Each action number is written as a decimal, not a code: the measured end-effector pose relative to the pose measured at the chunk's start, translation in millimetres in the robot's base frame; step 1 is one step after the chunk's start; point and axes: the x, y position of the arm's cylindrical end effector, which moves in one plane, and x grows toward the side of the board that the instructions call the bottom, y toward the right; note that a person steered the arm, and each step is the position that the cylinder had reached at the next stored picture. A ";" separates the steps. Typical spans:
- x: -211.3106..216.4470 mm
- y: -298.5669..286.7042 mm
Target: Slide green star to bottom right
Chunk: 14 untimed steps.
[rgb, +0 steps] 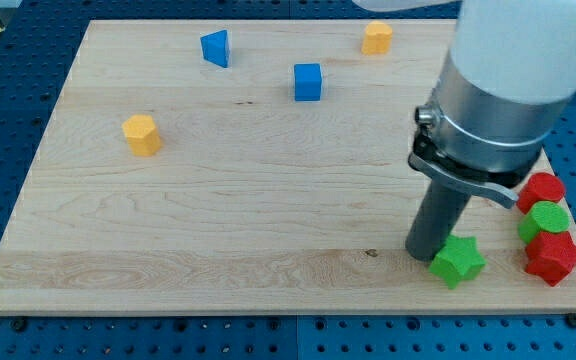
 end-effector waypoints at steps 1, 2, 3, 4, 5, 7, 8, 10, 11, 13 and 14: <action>0.0 10.3; 6.5 -11.7; 23.8 -49.0; 39.1 -35.6; 42.3 -8.6; 41.1 22.2; 41.0 41.9; 41.0 57.0; 41.0 48.2; 25.5 -0.9; 16.3 8.6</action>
